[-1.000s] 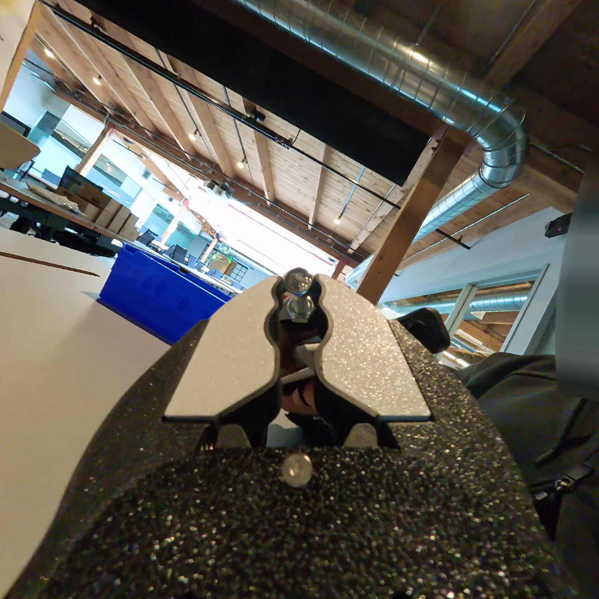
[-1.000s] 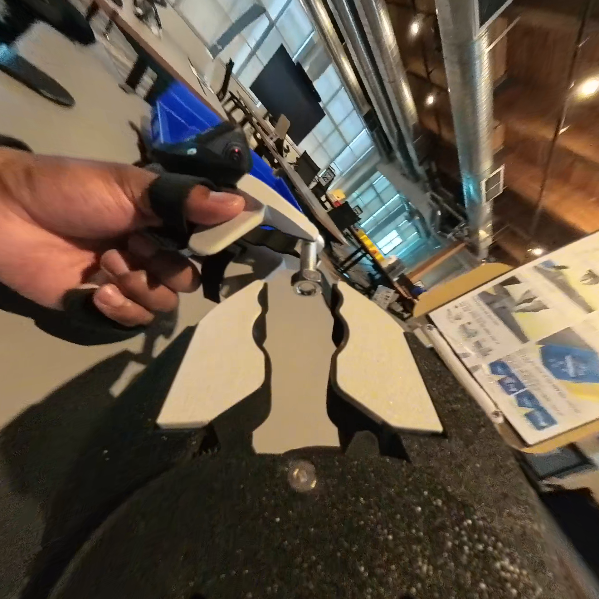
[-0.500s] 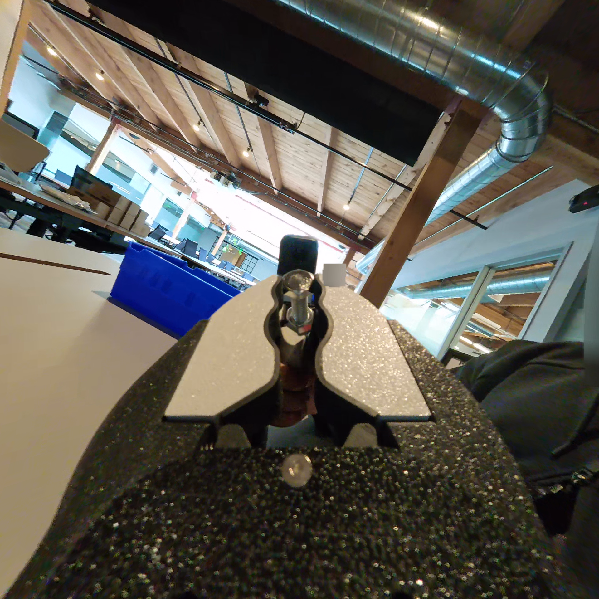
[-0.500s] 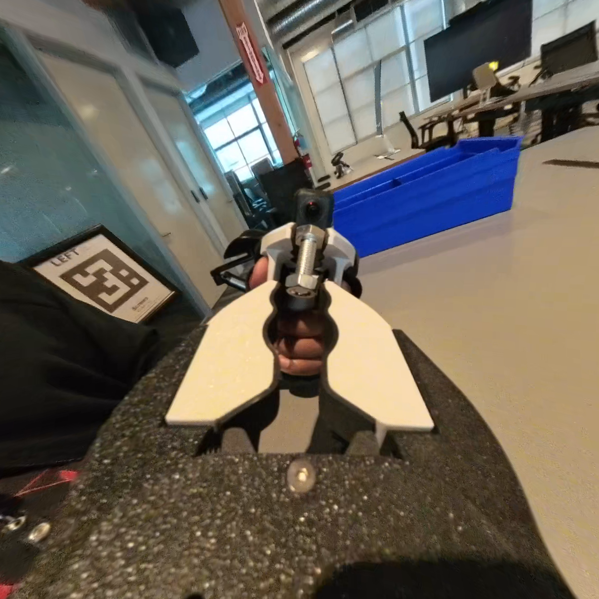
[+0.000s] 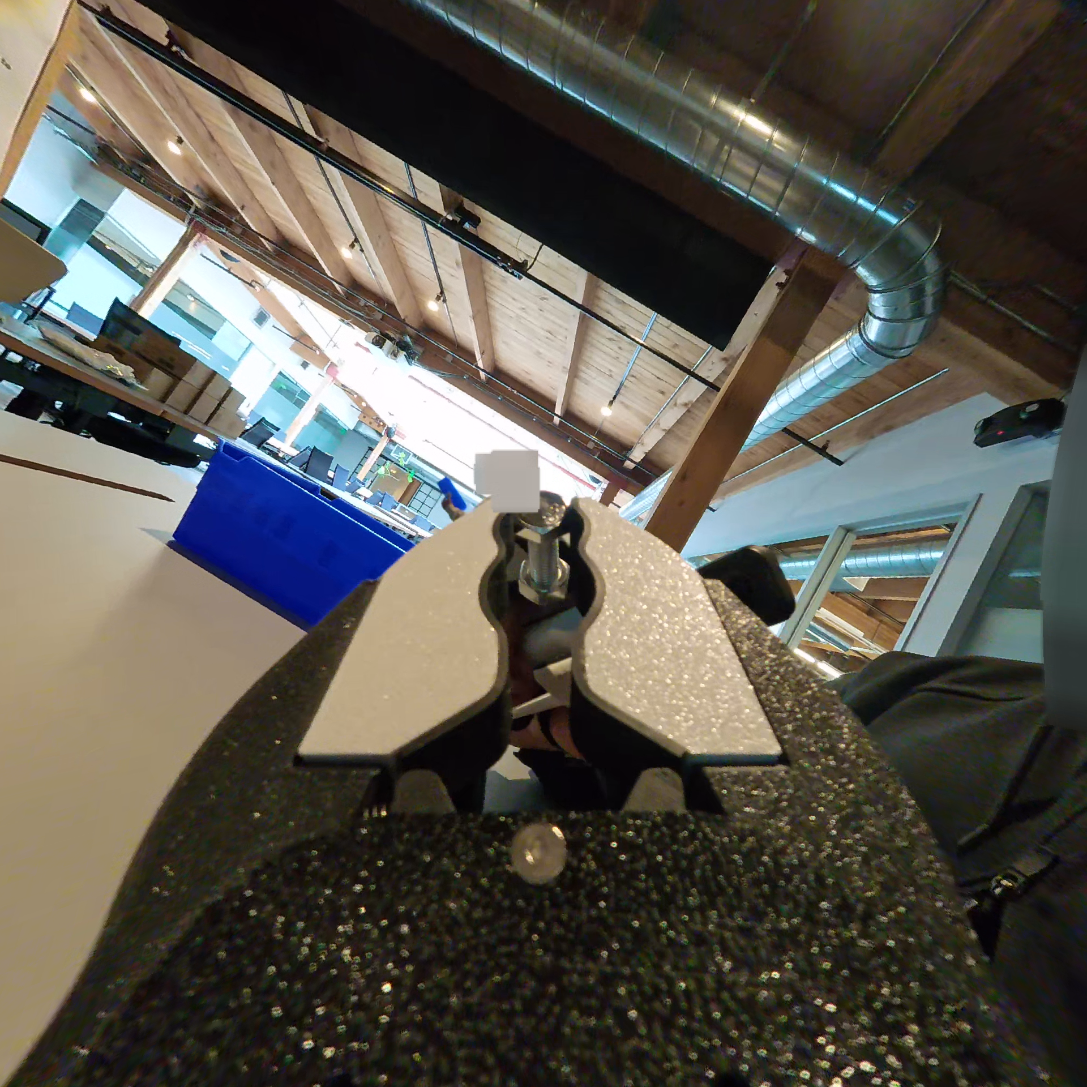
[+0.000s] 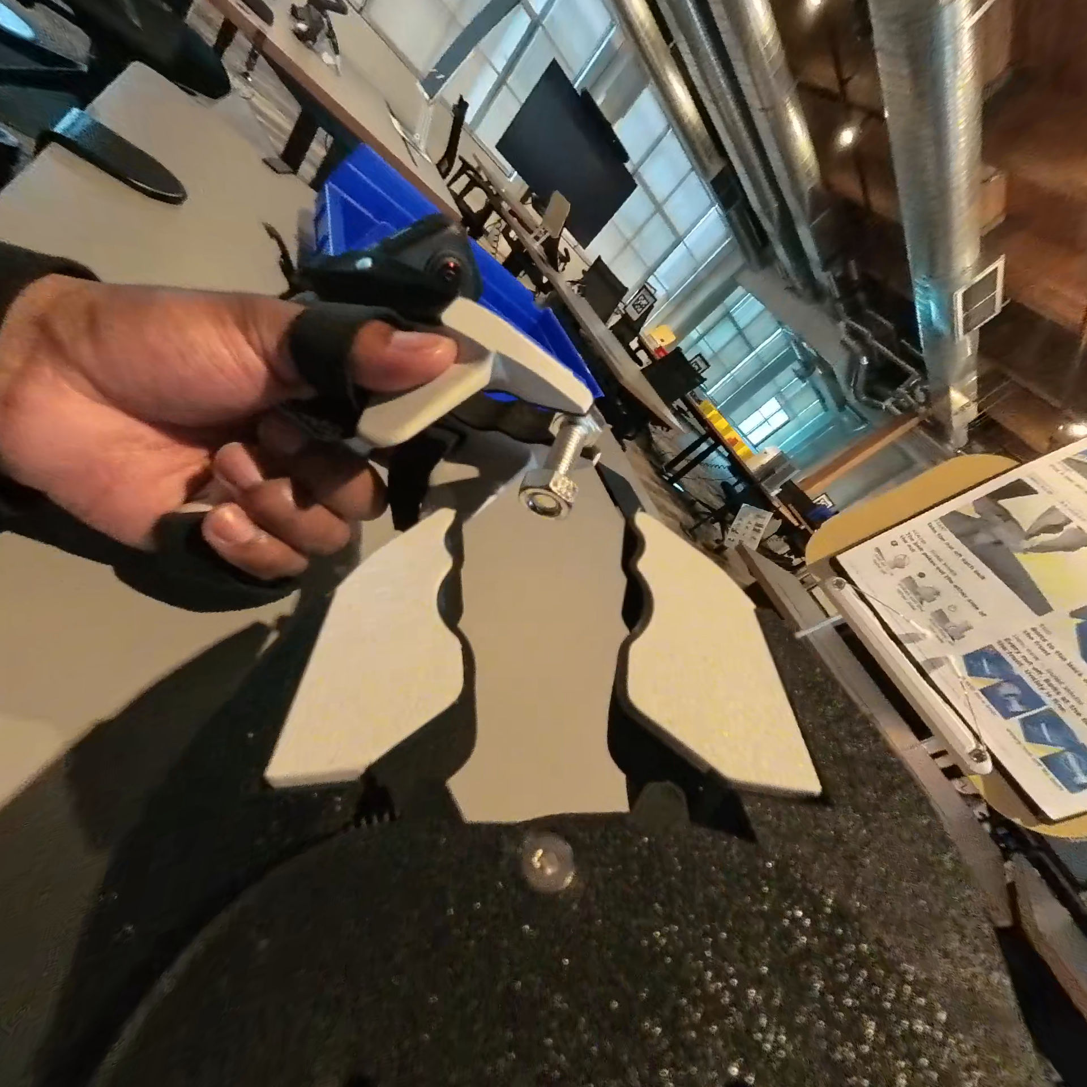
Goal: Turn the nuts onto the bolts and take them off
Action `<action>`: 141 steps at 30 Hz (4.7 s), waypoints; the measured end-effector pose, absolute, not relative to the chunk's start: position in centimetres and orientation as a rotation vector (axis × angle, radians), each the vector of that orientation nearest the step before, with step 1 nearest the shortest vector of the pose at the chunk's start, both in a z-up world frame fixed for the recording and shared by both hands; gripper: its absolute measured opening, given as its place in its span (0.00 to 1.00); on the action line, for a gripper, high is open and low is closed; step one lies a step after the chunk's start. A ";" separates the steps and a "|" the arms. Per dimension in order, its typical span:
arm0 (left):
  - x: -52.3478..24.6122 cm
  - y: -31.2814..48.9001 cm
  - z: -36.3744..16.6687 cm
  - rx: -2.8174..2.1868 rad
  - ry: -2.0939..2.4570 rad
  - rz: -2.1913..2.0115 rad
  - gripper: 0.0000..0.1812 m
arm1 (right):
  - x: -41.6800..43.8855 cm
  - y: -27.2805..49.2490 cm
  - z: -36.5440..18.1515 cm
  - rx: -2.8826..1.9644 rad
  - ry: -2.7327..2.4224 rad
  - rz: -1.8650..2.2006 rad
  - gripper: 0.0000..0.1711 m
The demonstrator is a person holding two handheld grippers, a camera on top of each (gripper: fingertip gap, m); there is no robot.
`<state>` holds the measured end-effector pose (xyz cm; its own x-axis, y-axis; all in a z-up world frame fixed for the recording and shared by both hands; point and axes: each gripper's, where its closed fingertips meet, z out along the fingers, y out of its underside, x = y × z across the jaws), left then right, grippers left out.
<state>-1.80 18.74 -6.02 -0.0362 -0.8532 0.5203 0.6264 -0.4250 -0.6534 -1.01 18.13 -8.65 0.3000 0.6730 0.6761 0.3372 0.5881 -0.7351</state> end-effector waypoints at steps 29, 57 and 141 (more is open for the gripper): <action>-2.0 19.1 -5.7 -1.072 0.254 -1.676 0.09 | -0.9 19.5 -8.9 -1.225 -1.108 0.762 0.31; -0.3 18.5 -5.8 -1.079 0.296 -1.695 0.09 | -0.8 17.3 -7.6 -1.311 -0.976 1.565 0.12; -1.3 19.2 -6.0 -1.058 0.205 -1.723 0.09 | -0.6 19.0 -8.1 -1.193 -1.037 0.852 0.27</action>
<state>-1.34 19.18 -6.01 -0.0537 -0.8349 0.5478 0.6832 -0.4308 -0.5897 -0.64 18.97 -8.08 0.3168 0.9318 0.1774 0.0064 0.1849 -0.9827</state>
